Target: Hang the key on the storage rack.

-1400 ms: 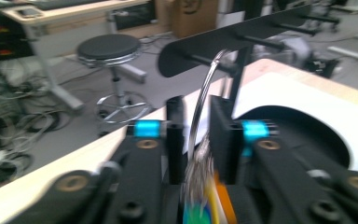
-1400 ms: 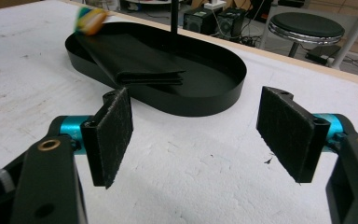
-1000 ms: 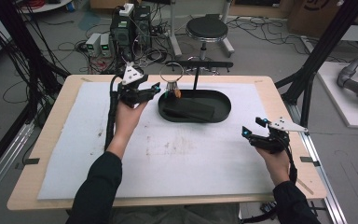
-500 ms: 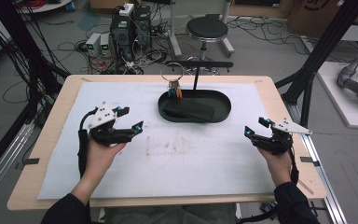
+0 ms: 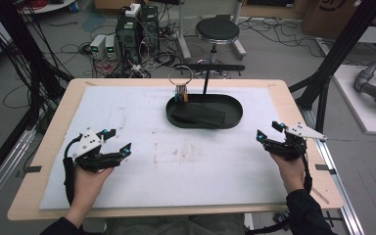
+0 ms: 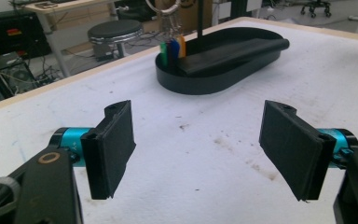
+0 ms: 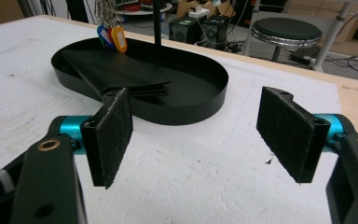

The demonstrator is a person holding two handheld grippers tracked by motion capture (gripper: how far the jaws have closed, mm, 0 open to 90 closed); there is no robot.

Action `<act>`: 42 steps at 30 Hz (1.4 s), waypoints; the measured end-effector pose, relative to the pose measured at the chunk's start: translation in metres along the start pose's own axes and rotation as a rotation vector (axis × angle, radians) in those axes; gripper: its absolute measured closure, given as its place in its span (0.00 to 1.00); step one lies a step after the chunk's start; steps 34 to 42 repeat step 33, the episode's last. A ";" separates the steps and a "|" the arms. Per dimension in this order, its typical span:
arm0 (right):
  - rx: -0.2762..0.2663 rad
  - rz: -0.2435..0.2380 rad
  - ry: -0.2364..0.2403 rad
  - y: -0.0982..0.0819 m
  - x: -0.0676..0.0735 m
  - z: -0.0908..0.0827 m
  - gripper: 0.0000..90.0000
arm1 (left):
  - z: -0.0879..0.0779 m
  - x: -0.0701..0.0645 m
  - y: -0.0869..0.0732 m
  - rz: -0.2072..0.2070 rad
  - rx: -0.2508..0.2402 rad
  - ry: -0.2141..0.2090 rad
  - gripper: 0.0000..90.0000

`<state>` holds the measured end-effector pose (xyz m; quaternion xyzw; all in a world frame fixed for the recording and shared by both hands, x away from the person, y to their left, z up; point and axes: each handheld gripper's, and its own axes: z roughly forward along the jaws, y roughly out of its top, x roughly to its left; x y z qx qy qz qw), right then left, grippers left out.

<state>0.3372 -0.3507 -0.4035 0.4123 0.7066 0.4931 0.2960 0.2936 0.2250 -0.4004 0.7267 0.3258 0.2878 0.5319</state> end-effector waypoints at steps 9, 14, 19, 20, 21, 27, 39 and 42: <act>0.018 -0.001 -0.005 0.000 0.001 0.005 0.30 | -0.009 0.008 -0.002 -0.012 -0.004 0.049 0.29; 0.020 -0.001 -0.002 0.000 0.001 0.005 0.30 | -0.009 0.009 -0.004 -0.016 0.003 0.065 0.29; 0.024 -0.007 -0.002 0.000 0.002 0.005 0.30 | -0.008 0.010 -0.005 -0.018 0.010 0.068 0.29; 0.023 -0.004 -0.002 0.000 0.002 0.004 0.30 | -0.007 0.011 -0.005 -0.016 0.012 0.068 0.29; 0.024 -0.002 -0.001 0.000 0.002 0.004 0.30 | -0.006 0.011 -0.005 -0.017 0.014 0.068 0.29; 0.022 0.000 -0.004 -0.002 0.001 -0.001 0.30 | 0.000 0.010 -0.003 -0.015 0.017 0.056 0.29; 0.016 0.002 -0.017 -0.005 -0.003 -0.008 0.30 | 0.008 0.007 0.000 -0.012 0.023 0.040 0.29; 0.016 0.002 -0.017 -0.005 -0.003 -0.008 0.30 | 0.008 0.007 0.000 -0.012 0.023 0.040 0.29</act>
